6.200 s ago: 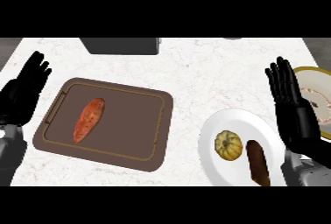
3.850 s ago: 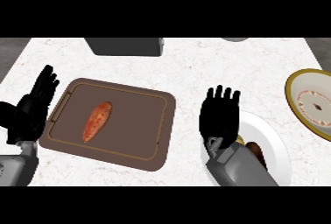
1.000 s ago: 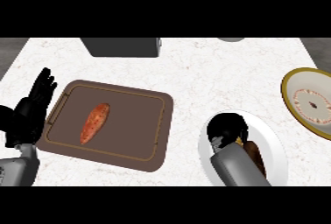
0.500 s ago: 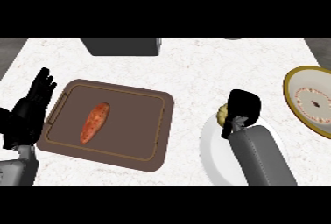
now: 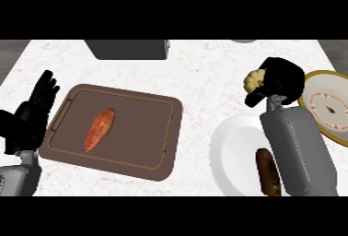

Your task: Pick the squash from the plate and place it in the bowl

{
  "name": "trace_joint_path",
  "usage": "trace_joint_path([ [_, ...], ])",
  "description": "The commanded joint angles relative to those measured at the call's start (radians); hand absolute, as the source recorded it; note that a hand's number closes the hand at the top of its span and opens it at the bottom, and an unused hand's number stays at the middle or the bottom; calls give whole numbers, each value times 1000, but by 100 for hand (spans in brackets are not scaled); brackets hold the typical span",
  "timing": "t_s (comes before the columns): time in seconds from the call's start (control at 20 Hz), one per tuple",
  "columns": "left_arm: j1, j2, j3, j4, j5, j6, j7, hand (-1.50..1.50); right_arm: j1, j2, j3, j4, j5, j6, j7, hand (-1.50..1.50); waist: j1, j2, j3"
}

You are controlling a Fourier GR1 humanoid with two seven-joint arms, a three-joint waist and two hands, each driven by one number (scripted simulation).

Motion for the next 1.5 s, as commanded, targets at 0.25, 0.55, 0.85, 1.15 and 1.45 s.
trace_joint_path([
  [0.25,15,-18,15,42,-9,3,-42,0,-53,-79,-56,-294,46,-81,84,150,-17,-4,-1],
  [0.55,53,-4,34,-48,13,-38,12,0,-36,-194,-194,-282,-32,-66,34,150,-2,-2,0],
  [0.85,3,-29,17,-9,-24,-25,26,0,24,-232,-308,-157,-155,-222,-116,150,-4,1,0],
  [1.15,-11,-13,47,51,-19,-60,-25,0,21,-336,-424,98,-263,-351,-325,150,1,4,0],
  [1.45,-49,-23,49,54,-22,-65,-1,0,-66,-420,-468,437,-293,-492,-505,150,8,8,1],
])
